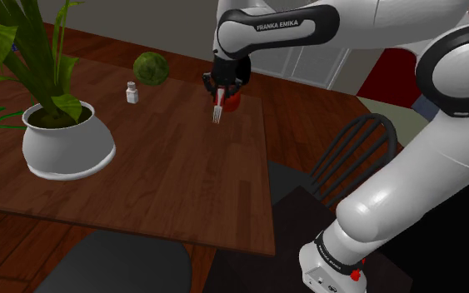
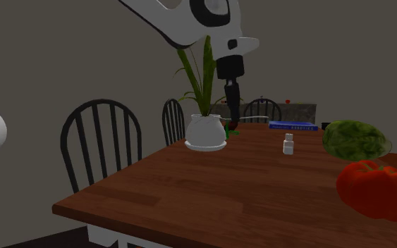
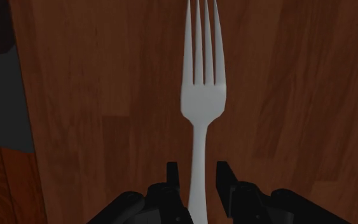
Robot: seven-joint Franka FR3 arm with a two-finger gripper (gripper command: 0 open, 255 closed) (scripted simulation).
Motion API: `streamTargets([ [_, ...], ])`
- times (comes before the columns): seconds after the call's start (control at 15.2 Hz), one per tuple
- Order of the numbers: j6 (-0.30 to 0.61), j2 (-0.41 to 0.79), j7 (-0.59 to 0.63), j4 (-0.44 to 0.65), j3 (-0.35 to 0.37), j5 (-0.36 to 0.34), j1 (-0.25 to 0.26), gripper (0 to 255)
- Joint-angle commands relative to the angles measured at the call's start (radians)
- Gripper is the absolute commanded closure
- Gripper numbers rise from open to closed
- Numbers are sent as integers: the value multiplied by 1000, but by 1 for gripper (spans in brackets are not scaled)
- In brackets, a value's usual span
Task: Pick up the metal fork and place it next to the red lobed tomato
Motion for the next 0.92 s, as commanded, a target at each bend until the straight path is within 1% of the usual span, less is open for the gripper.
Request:
streamTargets([
  [0.0,8,-25,-57,-24,-25,16,-24,255],
  [0.4,33,-58,-211,-65,-105,39,-92,255],
  [0.86,51,-48,-382,-59,-196,50,-169,255],
])
